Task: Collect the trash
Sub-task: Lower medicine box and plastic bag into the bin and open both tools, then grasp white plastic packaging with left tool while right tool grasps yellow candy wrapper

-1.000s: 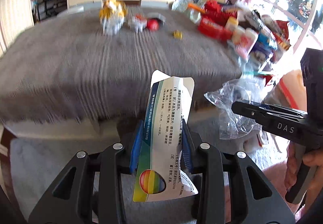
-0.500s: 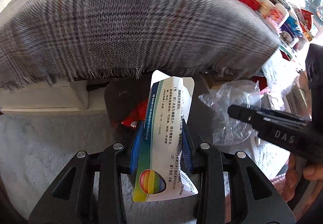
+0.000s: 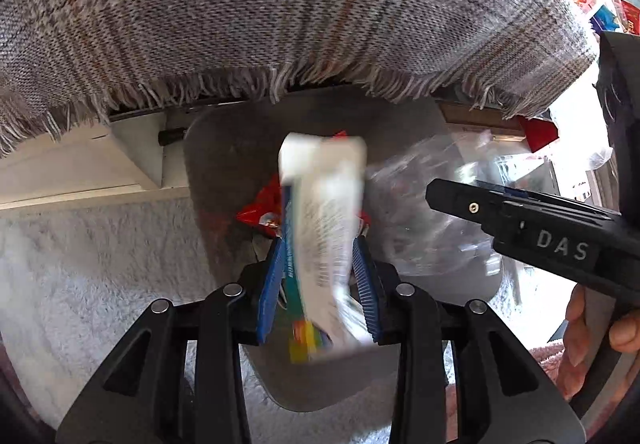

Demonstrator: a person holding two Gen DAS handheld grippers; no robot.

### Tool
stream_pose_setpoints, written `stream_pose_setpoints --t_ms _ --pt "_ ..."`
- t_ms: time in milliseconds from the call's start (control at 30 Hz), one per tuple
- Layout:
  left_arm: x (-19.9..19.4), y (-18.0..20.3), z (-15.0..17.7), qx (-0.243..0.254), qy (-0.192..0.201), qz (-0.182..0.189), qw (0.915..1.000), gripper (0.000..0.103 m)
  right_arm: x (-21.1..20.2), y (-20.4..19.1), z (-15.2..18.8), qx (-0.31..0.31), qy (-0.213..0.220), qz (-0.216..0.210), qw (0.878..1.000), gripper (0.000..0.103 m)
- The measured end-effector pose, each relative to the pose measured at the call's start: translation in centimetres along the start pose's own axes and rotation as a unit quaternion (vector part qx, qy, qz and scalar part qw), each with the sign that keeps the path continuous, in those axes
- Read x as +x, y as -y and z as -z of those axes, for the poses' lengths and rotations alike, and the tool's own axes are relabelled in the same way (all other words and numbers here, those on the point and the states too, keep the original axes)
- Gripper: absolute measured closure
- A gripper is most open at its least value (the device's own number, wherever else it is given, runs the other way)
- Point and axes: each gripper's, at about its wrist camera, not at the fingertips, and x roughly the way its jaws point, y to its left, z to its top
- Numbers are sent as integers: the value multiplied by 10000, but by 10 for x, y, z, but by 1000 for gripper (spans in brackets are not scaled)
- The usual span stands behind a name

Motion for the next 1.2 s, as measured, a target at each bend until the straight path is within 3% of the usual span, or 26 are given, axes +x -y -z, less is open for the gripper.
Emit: stream_pose_setpoints --t_ms 67,167,233,333,400,467,600,767,900,1067,1133,1200 --pt "-4 -2 -1 -27 45 15 10000 60 -6 0 -1 38 131 -44 9999 40" --pt "-20 -1 -1 49 189 -82 9998 49 -18 -1 -2 14 285 -7 9996 40" --pt "-31 0 3 97 267 -145 9995 41 -27 3 -2 27 389 63 9992 34" --pt "-52 0 8 105 371 -244 9990 27 -45 10 3 97 511 155 9985 24" --pt "-66 -1 11 68 465 -236 9986 19 -63 14 4 138 659 194 9975 7" --pt "-79 2 12 83 532 -183 9984 9 -85 14 7 149 903 203 9956 7" --pt "-107 11 11 268 536 -57 9982 8 -126 4 2 -26 1203 146 9926 3" --pt "-146 10 -11 238 946 -28 9952 8 -173 -8 -21 -157 1592 5 9871 3" --pt "-183 -3 -46 107 1448 -162 9893 8 -191 -13 -52 -145 1831 -66 9830 3" --pt "-196 -19 -97 105 1686 -362 9850 8 -193 -17 -101 -146 2036 -41 9789 3" --pt "-196 -26 -119 107 1745 -442 9836 8 -184 -21 -120 -218 2098 48 9775 6" --pt "-192 -32 -142 125 1836 -550 9814 8 -175 -23 -137 -262 2125 113 9767 20"
